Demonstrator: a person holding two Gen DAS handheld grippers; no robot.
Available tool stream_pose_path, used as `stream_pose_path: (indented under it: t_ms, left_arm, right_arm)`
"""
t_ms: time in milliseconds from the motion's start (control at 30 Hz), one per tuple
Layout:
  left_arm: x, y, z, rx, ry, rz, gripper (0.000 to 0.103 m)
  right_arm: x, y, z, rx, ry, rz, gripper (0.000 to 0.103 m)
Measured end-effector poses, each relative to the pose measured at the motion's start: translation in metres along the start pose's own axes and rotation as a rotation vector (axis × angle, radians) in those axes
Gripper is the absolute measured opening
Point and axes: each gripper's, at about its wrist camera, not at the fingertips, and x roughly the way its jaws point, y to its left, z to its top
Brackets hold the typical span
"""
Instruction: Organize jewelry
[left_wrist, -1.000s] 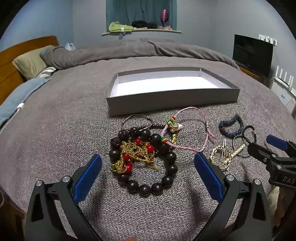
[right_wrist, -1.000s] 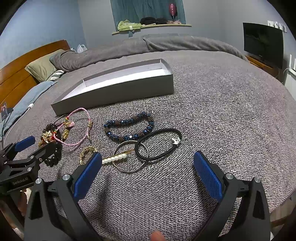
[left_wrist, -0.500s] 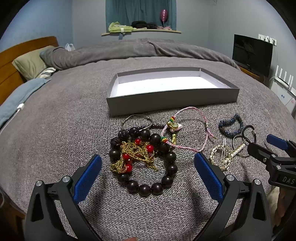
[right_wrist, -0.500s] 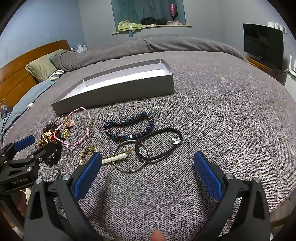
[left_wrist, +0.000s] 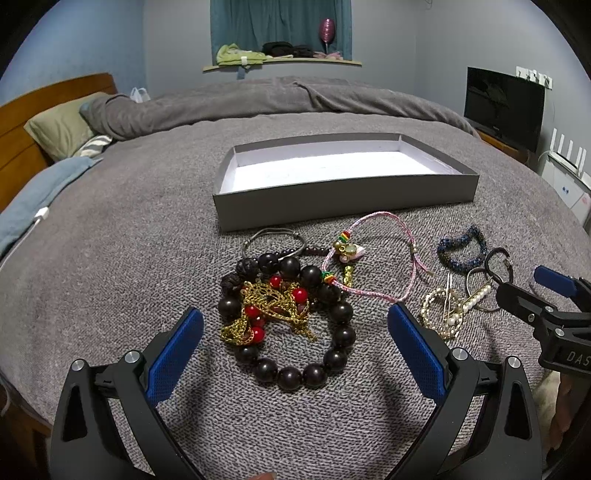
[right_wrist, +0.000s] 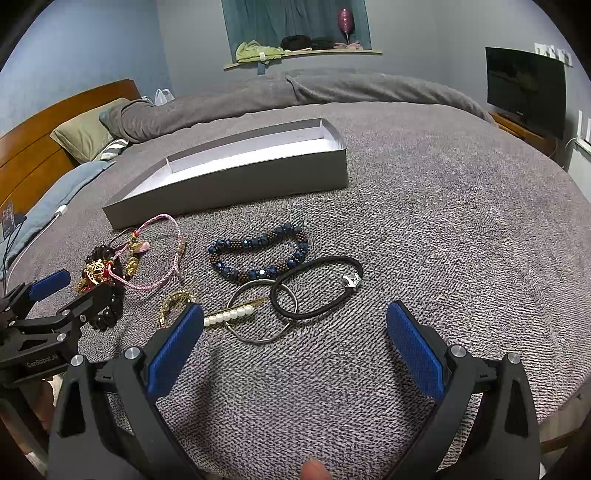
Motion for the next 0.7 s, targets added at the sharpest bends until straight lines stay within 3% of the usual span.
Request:
stream_pose_path:
  t_ms: [700]
  left_arm:
    - [0.0005,0.0002,-0.0001,0.003,0.002,-0.003,0.099]
  right_arm:
    - [-0.0009,0.0012,0.0001,0.000,0.002,-0.006,0.098]
